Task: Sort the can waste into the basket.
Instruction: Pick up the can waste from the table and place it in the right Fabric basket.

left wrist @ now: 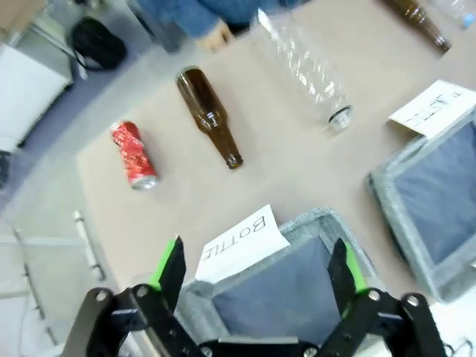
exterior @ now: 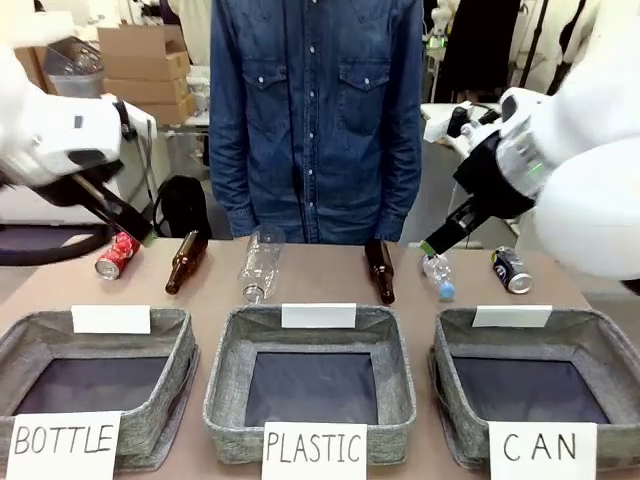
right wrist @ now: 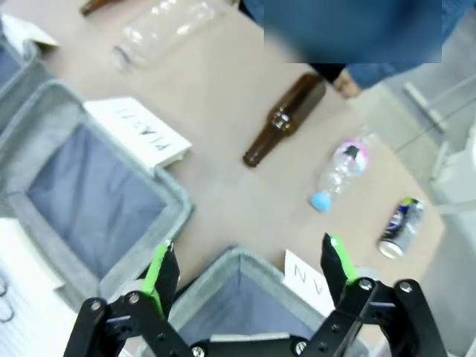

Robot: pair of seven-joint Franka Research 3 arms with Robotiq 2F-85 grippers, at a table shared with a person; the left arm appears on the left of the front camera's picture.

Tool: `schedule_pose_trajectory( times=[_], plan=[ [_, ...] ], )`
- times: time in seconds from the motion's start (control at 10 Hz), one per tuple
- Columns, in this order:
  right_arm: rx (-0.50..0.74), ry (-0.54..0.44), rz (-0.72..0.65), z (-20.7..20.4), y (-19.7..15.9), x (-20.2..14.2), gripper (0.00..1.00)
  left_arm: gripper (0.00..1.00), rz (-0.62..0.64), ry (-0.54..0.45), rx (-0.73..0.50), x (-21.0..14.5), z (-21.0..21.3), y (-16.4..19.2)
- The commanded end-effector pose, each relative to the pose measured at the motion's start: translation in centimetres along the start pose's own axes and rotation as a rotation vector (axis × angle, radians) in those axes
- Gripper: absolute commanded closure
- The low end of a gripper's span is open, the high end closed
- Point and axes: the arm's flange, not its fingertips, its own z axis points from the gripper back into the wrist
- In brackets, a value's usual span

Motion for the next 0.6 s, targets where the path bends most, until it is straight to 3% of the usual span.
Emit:
schedule_pose_trajectory(
  times=[0.0, 0.1, 0.2, 0.3, 0.4, 0.5],
  plan=[
    [0.009, 0.026, -0.034, -4.4, -1.3, -0.2, 0.0, 0.0, 0.016, 0.073, -0.039, -0.2, -5.7, 0.6],
    [0.009, 0.026, -0.034, -4.4, -1.3, -0.2, 0.0, 0.0, 0.016, 0.073, -0.039, -0.2, -5.7, 0.6],
    [-0.005, -0.007, 0.003, 1.4, 0.3, -0.3, 0.0, 0.0, 0.016, 0.073, -0.039, -0.2, -5.7, 0.6],
    [0.069, 0.135, -0.155, -3.1, -0.6, -1.3, 0.0, 0.0, 0.005, 0.024, -0.008, -0.6, -0.3, -0.1],
    [0.214, 0.109, -0.266, -2.8, -0.7, -2.4, 0.0, 0.0, 0.01, 0.043, -0.438, -1.2, -1.3, -0.5],
    [0.356, 0.095, -0.428, -1.1, -1.3, -3.4, 0.0, 0.0, 0.077, 0.052, -0.621, -2.2, -0.4, 1.0]
  ],
)
